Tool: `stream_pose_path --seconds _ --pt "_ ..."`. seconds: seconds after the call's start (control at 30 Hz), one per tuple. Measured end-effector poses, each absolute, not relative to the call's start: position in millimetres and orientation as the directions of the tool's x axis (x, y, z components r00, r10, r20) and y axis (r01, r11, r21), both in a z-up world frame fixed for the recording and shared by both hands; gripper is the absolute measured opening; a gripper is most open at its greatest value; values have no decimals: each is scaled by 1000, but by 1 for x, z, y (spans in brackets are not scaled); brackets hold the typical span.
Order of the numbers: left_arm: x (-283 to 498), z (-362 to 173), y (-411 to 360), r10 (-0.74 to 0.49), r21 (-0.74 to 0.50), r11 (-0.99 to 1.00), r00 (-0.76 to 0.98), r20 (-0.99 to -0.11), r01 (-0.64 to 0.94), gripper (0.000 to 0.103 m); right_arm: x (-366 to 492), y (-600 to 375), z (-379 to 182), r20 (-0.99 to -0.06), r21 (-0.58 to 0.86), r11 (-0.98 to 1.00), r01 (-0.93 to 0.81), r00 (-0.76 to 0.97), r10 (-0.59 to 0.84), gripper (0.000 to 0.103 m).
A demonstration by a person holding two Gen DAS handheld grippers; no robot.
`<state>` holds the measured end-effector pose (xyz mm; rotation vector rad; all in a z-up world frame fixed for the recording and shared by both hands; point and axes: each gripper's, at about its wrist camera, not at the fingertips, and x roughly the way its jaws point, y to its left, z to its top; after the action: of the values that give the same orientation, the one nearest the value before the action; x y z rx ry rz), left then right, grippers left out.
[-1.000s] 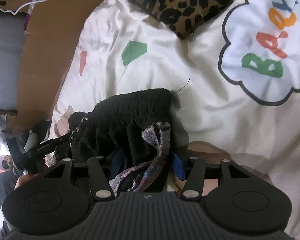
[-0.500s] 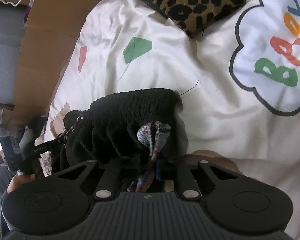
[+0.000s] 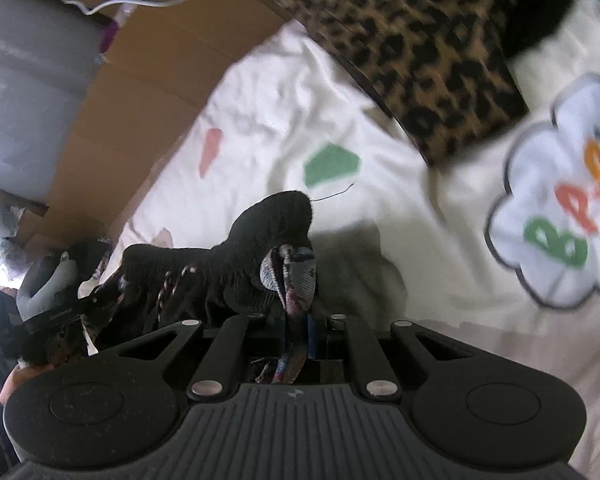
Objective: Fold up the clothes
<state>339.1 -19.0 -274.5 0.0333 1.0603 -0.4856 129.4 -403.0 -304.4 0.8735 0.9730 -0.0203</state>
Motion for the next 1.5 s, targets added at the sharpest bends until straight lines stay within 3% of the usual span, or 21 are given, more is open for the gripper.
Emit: stream_pose_path --seconds 0.83,1.5 --pt "379 -262 91 -324 -283 945 564 -759 163 10 293 -328 -263 -751 445 891 96 581 313 8" --pt "424 -262 117 -261 -271 959 618 -742 80 10 407 -285 -252 -781 290 955 60 591 201 7"
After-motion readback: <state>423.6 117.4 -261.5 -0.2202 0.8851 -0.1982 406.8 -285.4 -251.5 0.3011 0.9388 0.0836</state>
